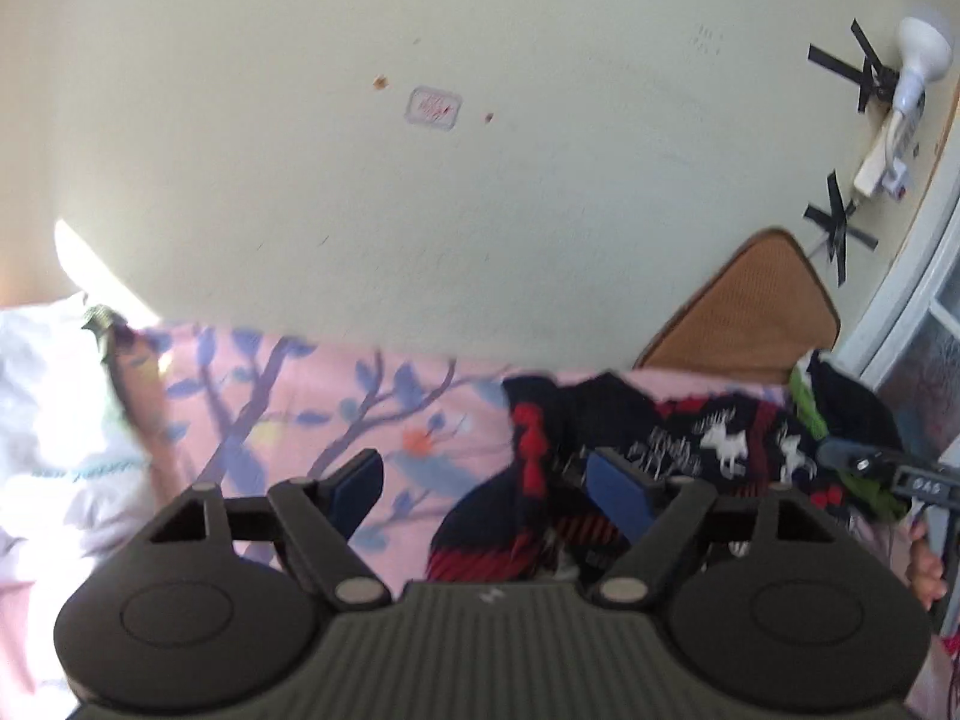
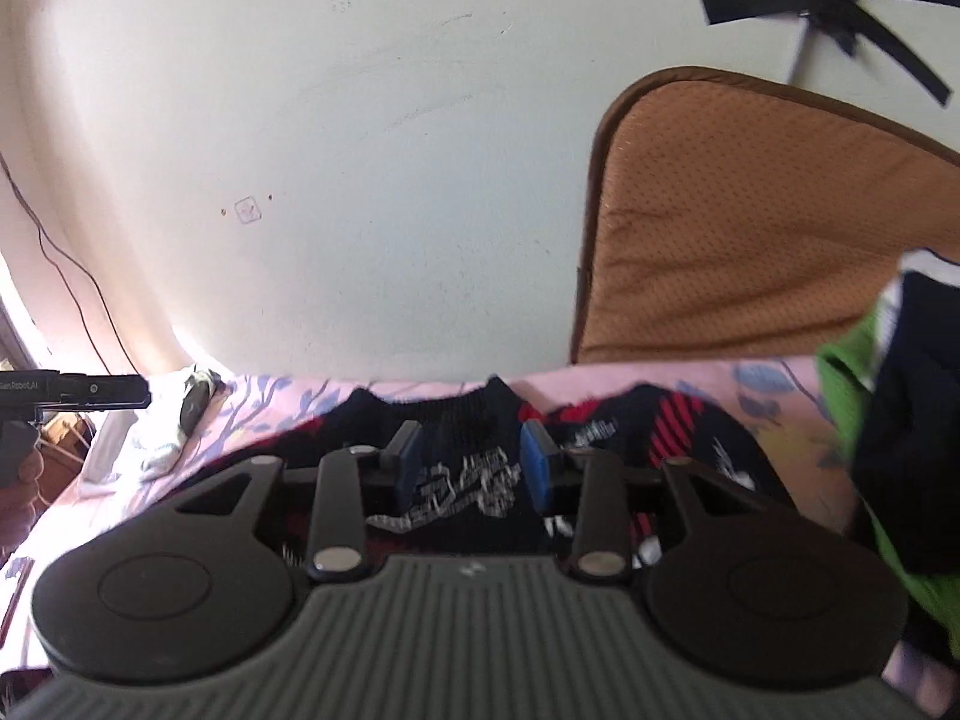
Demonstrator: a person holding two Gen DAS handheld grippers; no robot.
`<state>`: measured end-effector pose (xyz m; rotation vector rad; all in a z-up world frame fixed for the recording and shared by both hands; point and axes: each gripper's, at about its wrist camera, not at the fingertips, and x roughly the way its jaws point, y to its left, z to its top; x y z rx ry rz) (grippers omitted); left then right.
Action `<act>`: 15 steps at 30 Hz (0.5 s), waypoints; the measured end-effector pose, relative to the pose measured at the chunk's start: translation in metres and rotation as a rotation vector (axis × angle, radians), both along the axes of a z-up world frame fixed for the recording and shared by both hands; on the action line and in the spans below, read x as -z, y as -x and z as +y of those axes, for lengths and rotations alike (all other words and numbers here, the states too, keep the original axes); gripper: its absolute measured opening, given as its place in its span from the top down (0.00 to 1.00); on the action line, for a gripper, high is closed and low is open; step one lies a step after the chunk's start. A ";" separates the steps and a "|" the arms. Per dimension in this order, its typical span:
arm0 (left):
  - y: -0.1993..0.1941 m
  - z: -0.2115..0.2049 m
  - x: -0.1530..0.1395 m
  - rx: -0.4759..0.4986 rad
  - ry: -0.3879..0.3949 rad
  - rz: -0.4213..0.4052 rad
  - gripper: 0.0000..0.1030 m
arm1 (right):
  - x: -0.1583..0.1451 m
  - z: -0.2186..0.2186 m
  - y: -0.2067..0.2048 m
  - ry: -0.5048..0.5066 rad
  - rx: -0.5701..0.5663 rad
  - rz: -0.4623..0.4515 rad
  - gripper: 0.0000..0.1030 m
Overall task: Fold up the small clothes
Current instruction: 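Lower the sweater onto the bed with both grippers and release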
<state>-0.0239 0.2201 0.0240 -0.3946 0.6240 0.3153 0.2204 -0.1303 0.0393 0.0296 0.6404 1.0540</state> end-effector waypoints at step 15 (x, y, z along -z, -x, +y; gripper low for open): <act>0.040 -0.012 0.064 -0.113 0.095 0.222 0.94 | 0.059 -0.125 0.151 0.145 0.234 0.042 0.68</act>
